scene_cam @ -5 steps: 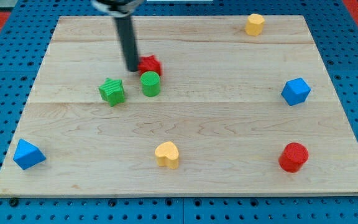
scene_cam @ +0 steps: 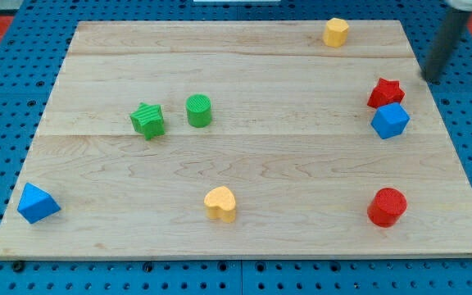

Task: Separate the cube from the red star

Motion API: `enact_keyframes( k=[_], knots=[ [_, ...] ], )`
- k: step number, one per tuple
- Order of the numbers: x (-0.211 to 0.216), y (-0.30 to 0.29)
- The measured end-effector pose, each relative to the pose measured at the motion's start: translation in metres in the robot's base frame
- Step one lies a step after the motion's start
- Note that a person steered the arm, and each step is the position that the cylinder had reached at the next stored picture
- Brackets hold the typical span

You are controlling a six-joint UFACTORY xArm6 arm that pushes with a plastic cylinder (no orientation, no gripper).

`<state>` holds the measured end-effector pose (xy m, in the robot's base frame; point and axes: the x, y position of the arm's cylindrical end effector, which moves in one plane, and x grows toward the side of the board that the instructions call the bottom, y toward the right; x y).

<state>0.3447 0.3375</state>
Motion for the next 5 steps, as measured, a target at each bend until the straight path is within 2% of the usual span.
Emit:
enact_keyframes(
  k=[1,2,3,4,5],
  knots=[
    [0.05,-0.035],
    [0.082,-0.112],
    [0.09,-0.198],
    [0.125,-0.192],
    [0.156,-0.212]
  ],
)
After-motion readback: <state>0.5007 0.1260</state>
